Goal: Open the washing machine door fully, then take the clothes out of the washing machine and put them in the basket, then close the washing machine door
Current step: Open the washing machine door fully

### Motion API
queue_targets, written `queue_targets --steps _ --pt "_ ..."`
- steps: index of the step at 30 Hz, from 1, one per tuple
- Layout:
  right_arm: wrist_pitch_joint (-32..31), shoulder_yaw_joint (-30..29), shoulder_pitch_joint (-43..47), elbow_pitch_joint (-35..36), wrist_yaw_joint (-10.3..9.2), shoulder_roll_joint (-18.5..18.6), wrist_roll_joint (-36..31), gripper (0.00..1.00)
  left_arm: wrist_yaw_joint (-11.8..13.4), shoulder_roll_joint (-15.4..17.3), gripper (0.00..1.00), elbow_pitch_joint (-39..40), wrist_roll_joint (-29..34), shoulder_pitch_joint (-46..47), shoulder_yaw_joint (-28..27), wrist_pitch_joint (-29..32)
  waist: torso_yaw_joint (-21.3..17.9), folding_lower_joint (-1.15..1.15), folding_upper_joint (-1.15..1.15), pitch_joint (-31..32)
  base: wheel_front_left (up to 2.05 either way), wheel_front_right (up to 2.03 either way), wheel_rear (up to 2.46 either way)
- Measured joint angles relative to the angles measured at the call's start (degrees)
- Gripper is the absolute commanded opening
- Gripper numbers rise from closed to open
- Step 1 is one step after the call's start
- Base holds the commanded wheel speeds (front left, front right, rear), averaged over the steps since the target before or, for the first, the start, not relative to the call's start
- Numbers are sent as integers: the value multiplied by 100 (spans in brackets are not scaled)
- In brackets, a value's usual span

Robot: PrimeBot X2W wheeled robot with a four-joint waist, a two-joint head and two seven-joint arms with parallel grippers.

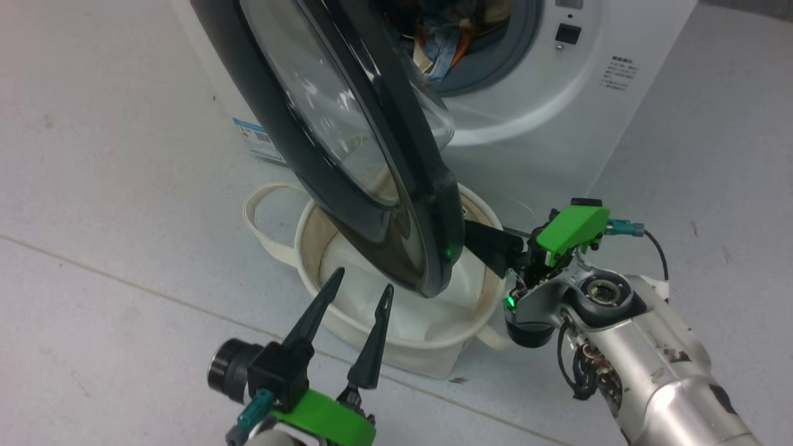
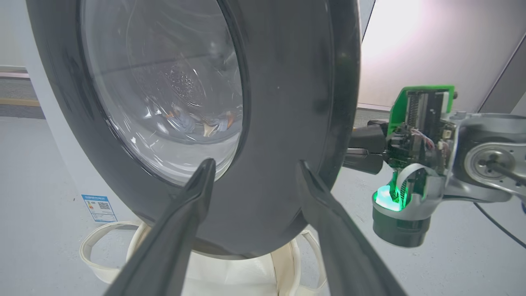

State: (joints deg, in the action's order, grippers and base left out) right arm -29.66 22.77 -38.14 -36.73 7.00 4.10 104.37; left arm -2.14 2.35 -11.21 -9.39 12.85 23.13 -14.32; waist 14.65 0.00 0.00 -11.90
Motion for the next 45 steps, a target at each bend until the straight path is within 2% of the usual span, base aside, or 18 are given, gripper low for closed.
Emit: queue_targets --steps 11,16,23,26,32,35,36,40,42,43,45 --pt "547 1071 337 169 1 -9 576 0 -41 12 100 -51 22 -359 -182 0 50 0 0 295 0 0 0" --pt "772 1223 337 165 1 -9 578 0 -40 13 100 -80 64 -404 -214 0 31 0 0 342 0 0 0" --pt "1502 1162 336 137 0 54 -86 0 -51 21 100 -112 65 -538 -275 0 -107 0 0 472 0 0 0" --pt "2185 1225 339 547 0 296 -876 0 -90 21 100 -119 73 -565 -304 0 -168 0 0 554 0 0 0" --pt "4044 1739 710 1660 1 1015 -2907 0 -84 23 100 -178 130 -647 -371 0 -302 0 0 760 0 0 0" --pt "4363 1836 1162 1751 1 1293 -4009 0 -80 26 100 -190 126 -772 -392 0 -377 0 0 910 0 0 0" --pt "4387 1725 1311 1752 1 1340 -4409 0 -60 29 100 -189 111 -828 -410 0 -410 0 0 960 0 0 0" --pt "4394 479 2012 2086 1 1221 -6157 0 45 32 100 -185 115 -977 -479 0 -583 0 0 1098 0 0 0" --pt "4396 -33 2480 2295 1 1013 -6819 0 105 32 100 -183 135 -984 -517 0 -657 0 0 1159 0 0 0" --pt "4396 -367 3016 2460 1 769 -7346 0 116 33 100 -179 167 -992 -543 0 -721 0 0 1196 0 0 0" --pt "4395 -687 3485 2579 1 531 -7595 0 126 33 100 -178 190 -994 -546 0 -762 0 0 1218 0 0 0"
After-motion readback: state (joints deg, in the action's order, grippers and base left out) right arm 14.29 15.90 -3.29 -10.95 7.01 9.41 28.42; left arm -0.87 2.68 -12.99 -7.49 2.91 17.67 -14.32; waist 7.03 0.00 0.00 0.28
